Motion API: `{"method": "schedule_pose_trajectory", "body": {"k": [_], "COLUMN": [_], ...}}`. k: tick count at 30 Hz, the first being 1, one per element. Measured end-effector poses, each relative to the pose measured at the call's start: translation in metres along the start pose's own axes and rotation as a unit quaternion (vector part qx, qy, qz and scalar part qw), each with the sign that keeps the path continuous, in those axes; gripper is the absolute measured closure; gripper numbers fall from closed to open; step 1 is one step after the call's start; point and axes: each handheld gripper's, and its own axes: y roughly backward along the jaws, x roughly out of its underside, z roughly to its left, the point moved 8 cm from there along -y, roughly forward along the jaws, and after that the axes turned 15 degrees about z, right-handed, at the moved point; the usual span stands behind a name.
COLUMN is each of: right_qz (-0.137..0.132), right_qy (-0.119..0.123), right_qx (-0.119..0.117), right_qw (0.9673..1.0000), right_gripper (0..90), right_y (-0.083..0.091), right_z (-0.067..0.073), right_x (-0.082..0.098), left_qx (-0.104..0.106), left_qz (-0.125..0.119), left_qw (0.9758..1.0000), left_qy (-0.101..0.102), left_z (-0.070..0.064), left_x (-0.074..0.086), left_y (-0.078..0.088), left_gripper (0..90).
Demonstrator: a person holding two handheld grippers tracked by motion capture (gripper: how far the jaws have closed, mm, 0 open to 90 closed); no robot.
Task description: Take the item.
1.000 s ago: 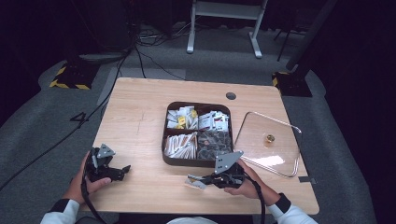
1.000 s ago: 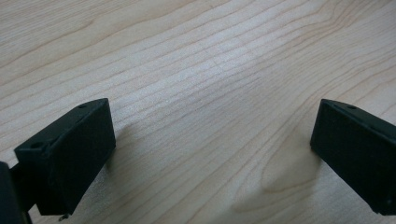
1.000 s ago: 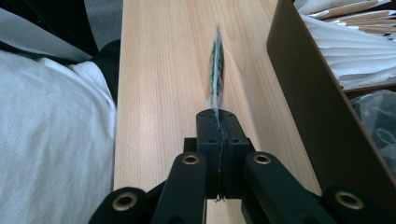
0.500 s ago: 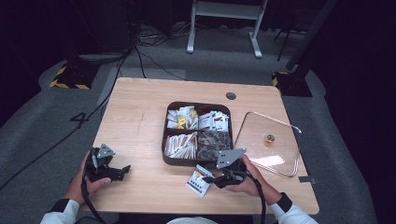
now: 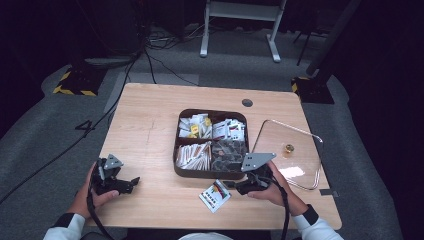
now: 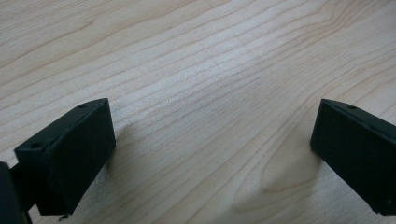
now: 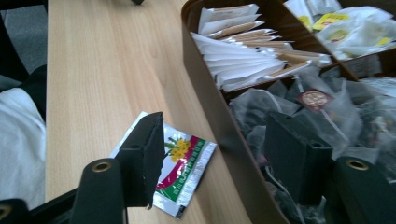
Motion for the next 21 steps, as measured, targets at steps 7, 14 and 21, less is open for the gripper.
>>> {"method": "schedule_pose_trajectory", "body": {"k": [7, 14, 21], "right_qz": [-0.015, -0.026, -0.029], "right_qy": [-0.017, -0.033, -0.049], "right_qx": [0.032, 0.053, 0.067], "right_qw": [0.9992, 0.9977, 0.9961], "right_gripper": [37.9, 37.1, 36.5], "right_y": [0.014, 0.025, 0.033], "right_z": [-0.018, -0.034, -0.047], "right_x": [0.003, 0.006, 0.012], "left_qx": [0.000, 0.000, 0.000], "left_qz": [0.000, 0.000, 0.000], "left_qw": [1.0000, 1.0000, 1.0000], "left_qy": [0.000, 0.000, 0.000], "left_z": [0.000, 0.000, 0.000], "left_x": [0.000, 0.000, 0.000], "left_y": [0.000, 0.000, 0.000], "left_gripper": [0.2, 0.2, 0.2]}}
